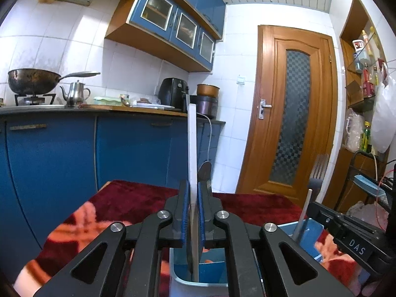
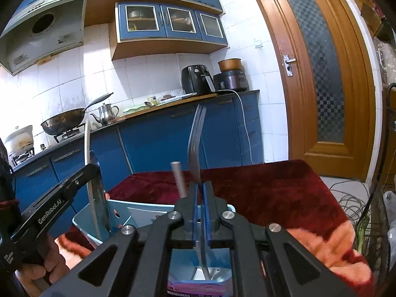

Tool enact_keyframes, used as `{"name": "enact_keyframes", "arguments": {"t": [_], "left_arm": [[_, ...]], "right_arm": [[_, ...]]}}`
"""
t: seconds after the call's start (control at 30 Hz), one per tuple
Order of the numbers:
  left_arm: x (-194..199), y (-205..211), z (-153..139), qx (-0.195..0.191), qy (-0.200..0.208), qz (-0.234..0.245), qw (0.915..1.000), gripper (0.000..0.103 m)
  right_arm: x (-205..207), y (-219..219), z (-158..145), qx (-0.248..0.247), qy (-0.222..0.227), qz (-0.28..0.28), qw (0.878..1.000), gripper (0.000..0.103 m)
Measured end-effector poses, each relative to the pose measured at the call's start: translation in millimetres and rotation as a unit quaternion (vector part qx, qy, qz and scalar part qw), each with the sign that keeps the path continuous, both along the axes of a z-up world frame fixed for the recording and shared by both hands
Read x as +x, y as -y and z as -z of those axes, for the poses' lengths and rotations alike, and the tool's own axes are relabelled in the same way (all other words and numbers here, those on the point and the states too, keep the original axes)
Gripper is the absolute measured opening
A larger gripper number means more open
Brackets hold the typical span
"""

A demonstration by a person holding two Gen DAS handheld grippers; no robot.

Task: Organize utensils
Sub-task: 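Lower both utensils into the blue box and open both tools, then move both tools back down to the remaining utensils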

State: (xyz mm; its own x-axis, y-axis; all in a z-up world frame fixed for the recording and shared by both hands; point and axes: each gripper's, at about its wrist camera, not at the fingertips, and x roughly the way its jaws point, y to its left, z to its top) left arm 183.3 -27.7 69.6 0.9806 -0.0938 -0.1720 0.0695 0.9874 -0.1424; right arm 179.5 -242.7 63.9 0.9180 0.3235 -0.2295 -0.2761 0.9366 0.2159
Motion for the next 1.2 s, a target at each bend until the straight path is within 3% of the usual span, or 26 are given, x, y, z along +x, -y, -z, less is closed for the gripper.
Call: {"name": "enact_keyframes", "arguments": {"t": [0.17, 0.6, 1.0, 1.2], "left_arm": [[-1, 3, 0, 0.004, -0.003, 0.009, 0.9999, 0.026], [-17, 5, -14, 0.010, -0.026, 0.024, 0.9993, 0.028], [-56, -4, -28, 0.015, -0.086, 0.039, 0.9954, 0.040], [-72, -4, -24, 0.031, -0.150, 0.050, 0.9870, 0.050]], "right_arm": [[-4, 2, -3, 0.002, 0.009, 0.001, 1.000, 0.019], [-29, 7, -28, 0.021, 0.033, 0.005, 0.999, 0.031], [-83, 7, -40, 0.008, -0.008, -0.009, 1.000, 0.045], [-106, 7, -35, 0.013, -0.043, -0.017, 0.999, 0.047]]}}
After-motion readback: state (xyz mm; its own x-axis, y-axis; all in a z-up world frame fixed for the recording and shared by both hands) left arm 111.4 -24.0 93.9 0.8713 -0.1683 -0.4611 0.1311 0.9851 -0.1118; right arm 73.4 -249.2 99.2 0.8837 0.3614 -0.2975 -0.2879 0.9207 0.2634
